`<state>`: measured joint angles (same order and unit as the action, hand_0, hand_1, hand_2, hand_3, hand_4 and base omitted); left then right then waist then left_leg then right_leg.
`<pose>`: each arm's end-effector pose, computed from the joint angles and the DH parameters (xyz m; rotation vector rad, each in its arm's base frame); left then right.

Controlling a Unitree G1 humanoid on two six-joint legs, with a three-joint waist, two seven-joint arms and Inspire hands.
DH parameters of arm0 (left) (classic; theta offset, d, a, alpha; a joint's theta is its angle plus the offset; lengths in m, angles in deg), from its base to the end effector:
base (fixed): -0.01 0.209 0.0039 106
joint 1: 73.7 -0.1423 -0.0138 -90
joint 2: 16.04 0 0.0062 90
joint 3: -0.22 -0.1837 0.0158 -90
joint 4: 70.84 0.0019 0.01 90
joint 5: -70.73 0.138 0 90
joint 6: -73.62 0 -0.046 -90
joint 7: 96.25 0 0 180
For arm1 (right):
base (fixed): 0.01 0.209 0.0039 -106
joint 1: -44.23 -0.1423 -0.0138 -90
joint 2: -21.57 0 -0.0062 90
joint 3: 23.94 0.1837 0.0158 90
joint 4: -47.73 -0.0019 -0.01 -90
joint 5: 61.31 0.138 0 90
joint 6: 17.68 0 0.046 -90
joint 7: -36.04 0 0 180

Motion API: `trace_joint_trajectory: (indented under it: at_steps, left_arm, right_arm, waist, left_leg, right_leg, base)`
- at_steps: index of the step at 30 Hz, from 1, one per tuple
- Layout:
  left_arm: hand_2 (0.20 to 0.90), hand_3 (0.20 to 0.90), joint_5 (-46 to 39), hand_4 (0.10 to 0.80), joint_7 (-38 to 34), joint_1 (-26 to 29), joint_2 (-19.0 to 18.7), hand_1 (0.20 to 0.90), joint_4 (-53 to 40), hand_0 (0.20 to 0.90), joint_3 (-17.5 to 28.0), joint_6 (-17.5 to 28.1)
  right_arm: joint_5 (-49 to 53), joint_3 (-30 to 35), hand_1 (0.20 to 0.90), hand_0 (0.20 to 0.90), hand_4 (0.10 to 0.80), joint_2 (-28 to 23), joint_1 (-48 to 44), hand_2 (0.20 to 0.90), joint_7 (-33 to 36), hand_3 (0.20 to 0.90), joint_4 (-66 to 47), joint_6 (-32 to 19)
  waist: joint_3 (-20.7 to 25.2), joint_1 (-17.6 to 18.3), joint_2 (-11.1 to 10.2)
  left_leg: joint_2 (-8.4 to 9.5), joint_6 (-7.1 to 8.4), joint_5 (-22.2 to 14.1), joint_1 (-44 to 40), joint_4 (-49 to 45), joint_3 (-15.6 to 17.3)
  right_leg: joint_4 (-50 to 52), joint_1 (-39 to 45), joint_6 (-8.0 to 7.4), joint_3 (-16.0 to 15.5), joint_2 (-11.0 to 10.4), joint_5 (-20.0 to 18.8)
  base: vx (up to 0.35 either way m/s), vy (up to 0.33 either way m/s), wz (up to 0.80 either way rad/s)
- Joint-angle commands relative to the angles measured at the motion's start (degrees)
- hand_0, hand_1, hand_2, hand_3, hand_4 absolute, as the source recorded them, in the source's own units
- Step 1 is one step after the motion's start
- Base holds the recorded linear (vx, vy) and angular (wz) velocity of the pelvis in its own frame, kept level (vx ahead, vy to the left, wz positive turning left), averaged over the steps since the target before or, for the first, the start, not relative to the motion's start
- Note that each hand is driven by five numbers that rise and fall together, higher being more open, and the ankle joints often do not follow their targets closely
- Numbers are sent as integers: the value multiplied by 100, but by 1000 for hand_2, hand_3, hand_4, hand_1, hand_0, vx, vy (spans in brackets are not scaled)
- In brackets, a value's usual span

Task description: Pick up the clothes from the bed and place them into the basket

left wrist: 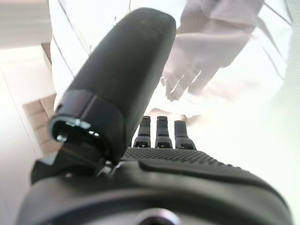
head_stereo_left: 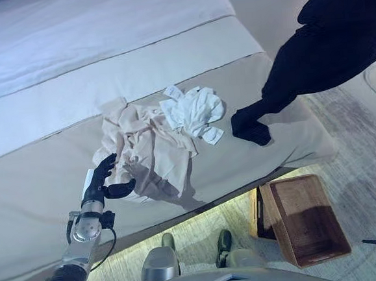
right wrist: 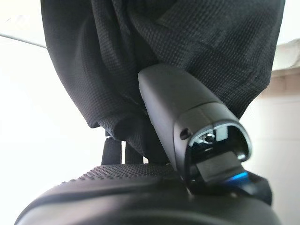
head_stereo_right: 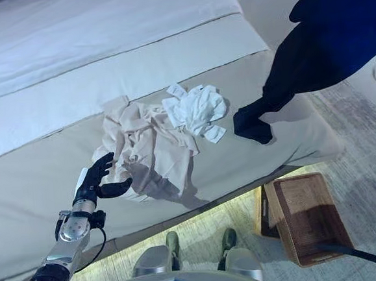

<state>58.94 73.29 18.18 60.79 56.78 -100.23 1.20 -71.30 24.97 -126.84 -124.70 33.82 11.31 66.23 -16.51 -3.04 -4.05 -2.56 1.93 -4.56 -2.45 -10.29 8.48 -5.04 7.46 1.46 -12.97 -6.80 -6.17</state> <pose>0.1740 0.2651 -0.0237 0.3838 0.3088 0.1855 0.2676 -0.3628 0.3566 -1.4549 -0.1169 -0.5446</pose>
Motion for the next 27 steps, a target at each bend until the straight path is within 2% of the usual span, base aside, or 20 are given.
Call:
trace_joint_trajectory:
  at_steps: [1, 6, 11, 17, 21, 27]
  left_arm:
    - [900, 900, 118, 800, -95, -163, -193, 900, -37, 900, -252, 653]
    - [900, 900, 182, 800, -131, -58, -122, 900, 258, 900, -202, 742]
    - [900, 900, 314, 800, -106, 7, -14, 900, 570, 900, -169, 875]
    - [900, 900, 377, 800, -87, 137, 118, 900, 820, 900, -151, 896]
    - [900, 900, 429, 800, -62, 172, 157, 900, 929, 900, -178, 902]
    - [900, 900, 441, 800, -33, 211, 186, 900, 989, 900, -159, 796]
  right_arm:
    - [520, -133, 300, 300, 100, -759, -506, 300, 913, 200, -605, -174]
    - [629, 327, 300, 300, 100, -1041, -44, 300, 986, 200, -1034, 7]
    - [876, 513, 300, 300, 100, -1365, 144, 300, 782, 200, -1260, 29]
    - [1126, 1060, 300, 300, 100, -1522, 679, 300, 571, 200, -1613, 37]
    - [1253, 1364, 300, 300, 100, -1579, 969, 300, 681, 200, -1768, 32]
    - [1335, 2248, 300, 300, 100, -1684, 1765, 300, 706, 200, -1952, 99]
  waist:
    - [1487, 154, -57]
    - [1522, 429, -63]
    - [1612, 732, -68]
    - [1664, 983, -56]
    - [1676, 1075, -46]
    - [1664, 1228, 29]
  left_leg:
    - [-63, 51, 326, -322, 1278, 157]
    - [-88, 37, 274, -397, 1351, 345]
    - [-131, 36, 243, -496, 1404, 527]
    - [-160, 39, 182, -527, 1311, 691]
    - [-177, 38, 163, -540, 1280, 748]
    - [-178, 42, 161, -542, 1309, 808]
  right_leg:
    - [770, -405, -673, 161, 136, 736]
    - [585, -466, -729, 435, 196, 612]
    - [497, -521, -738, 744, 304, 565]
    - [509, -590, -737, 941, 364, 539]
    - [505, -611, -739, 1016, 387, 527]
    - [496, -648, -766, 1078, 418, 512]
  base:
    - [-23, 6, -31]
    - [-39, 5, -40]
    - [-4, -10, -25]
    - [5, -23, -19]
    - [7, -32, -26]
    - [-24, -24, -4]
